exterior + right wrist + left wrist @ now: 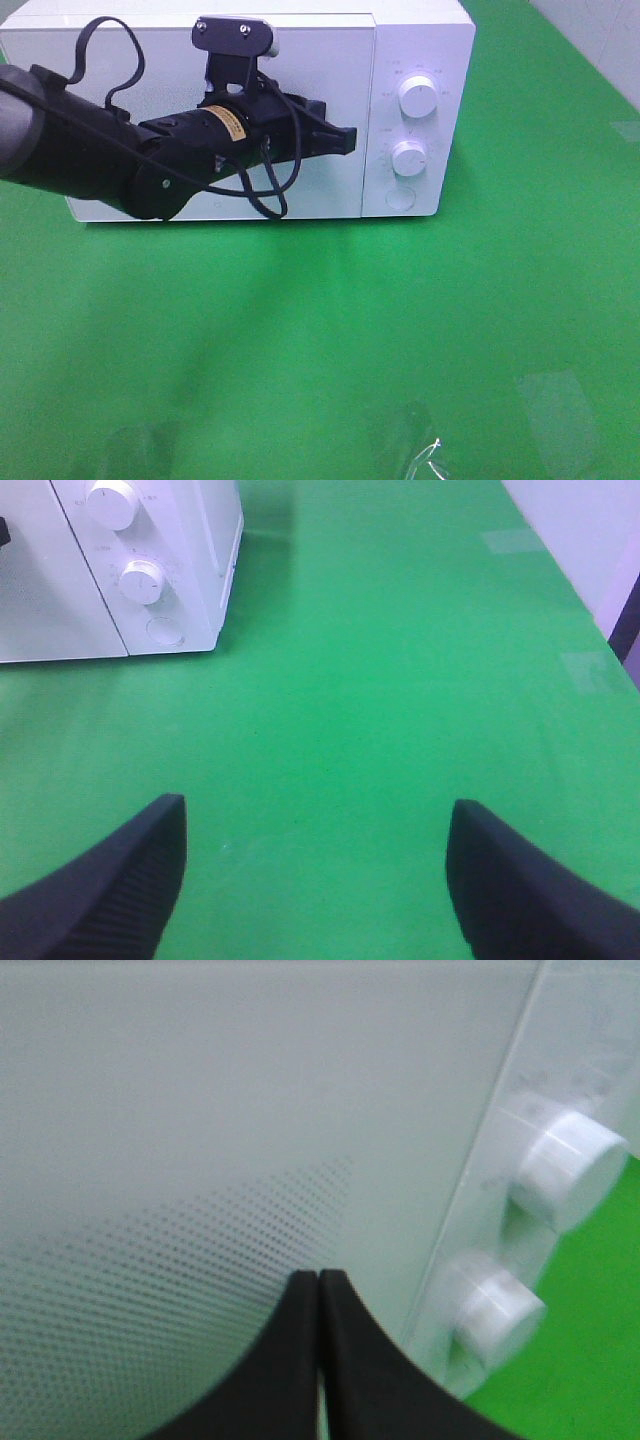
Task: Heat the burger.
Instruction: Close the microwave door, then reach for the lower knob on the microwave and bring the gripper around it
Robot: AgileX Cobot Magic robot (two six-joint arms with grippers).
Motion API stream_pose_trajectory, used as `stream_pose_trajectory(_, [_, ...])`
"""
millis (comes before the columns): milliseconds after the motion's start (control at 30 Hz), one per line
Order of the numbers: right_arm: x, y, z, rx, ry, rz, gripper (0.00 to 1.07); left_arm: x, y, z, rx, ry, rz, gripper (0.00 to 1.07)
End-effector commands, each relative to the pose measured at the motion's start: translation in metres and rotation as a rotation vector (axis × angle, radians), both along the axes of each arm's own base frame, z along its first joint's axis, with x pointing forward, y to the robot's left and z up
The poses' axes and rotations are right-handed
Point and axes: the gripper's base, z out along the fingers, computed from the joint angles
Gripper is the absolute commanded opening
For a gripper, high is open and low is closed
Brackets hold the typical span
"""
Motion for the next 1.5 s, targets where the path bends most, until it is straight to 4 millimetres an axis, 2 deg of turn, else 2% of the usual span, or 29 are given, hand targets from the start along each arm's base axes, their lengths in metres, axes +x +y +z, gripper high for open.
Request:
stream_pose_trajectory(33, [-0.004,0.000,0.001,0.008,-0.037,-0.007,0.70,0.018,0.005,0.010,-0.071,-0.026,0.084,0.00])
stream_pose_trajectory(233, [-0.004,0.000,0.001,0.008,-0.037,-0.007,0.70,0.021,0.003,0.011,-0.073,-0.027,0.085,0.00])
stream_pose_trajectory(400, [-0.004,0.000,0.001,0.008,-0.037,-0.007,0.70,0.012,-0.001,0.017,-0.027,0.015,0.046,0.00])
stream_pose_trajectory(533, [-0.004,0.000,0.001,0.008,-0.037,-0.007,0.70,-0.003,-0.005,0.025,0.022,0.087,0.008,0.00])
stream_pose_trajectory(600, [-0.004,0.000,0.001,0.008,-0.037,-0.007,0.70,-0.021,-0.001,0.030,0.073,0.167,-0.015,0.00])
stream_pose_trajectory(633, [-0.004,0.000,0.001,0.008,-0.037,-0.007,0.70,-0.021,-0.001,0.030,0.073,0.167,-0.015,0.00])
stream_pose_trajectory(667, [-0.004,0.000,0.001,0.008,-0.037,-0.007,0.70,-0.030,0.003,0.030,0.103,0.211,-0.024,0.03])
stream_pose_trajectory(767, [-0.004,0.000,0.001,0.008,-0.037,-0.007,0.70,-0.036,0.004,0.030,0.121,0.237,-0.033,0.05])
stream_pose_trajectory(800, [-0.004,0.000,0.001,0.008,-0.037,-0.007,0.70,-0.045,0.010,0.030,0.162,0.295,-0.040,0.13])
stream_pose_trajectory(833, [-0.004,0.000,0.001,0.008,-0.037,-0.007,0.70,-0.053,0.015,0.027,0.207,0.357,-0.050,0.26])
stream_pose_trajectory(867, [-0.004,0.000,0.001,0.008,-0.037,-0.007,0.70,-0.053,0.015,0.027,0.207,0.357,-0.050,0.26])
stream_pose_trajectory(900, [-0.004,0.000,0.001,0.008,-0.037,-0.007,0.70,-0.060,0.019,0.028,0.243,0.404,-0.058,0.50])
stream_pose_trajectory(933, [-0.004,0.000,0.001,0.008,-0.037,-0.007,0.70,-0.060,0.019,0.028,0.243,0.404,-0.058,0.50])
stream_pose_trajectory(967, [-0.004,0.000,0.001,0.008,-0.037,-0.007,0.70,-0.065,0.022,0.030,0.271,0.451,-0.062,0.65])
stream_pose_trajectory(1000, [-0.004,0.000,0.001,0.008,-0.037,-0.007,0.70,-0.065,0.022,0.030,0.271,0.451,-0.062,0.65])
stream_pose_trajectory(1033, [-0.004,0.000,0.001,0.008,-0.037,-0.007,0.70,-0.067,0.024,0.030,0.283,0.480,-0.061,0.89])
stream_pose_trajectory(1067, [-0.004,0.000,0.001,0.008,-0.037,-0.007,0.70,-0.067,0.024,0.030,0.283,0.480,-0.061,0.89])
stream_pose_trajectory(1100, [-0.004,0.000,0.001,0.008,-0.037,-0.007,0.70,-0.073,0.027,0.030,0.318,0.531,-0.067,1.02])
stream_pose_trajectory(1200, [-0.004,0.000,0.001,0.009,-0.037,-0.007,0.70,-0.084,0.033,0.031,0.376,0.645,-0.075,1.00])
stream_pose_trajectory(1500, [-0.004,0.000,0.001,0.009,-0.037,-0.007,0.70,-0.109,0.050,0.042,0.500,0.834,-0.103,0.99])
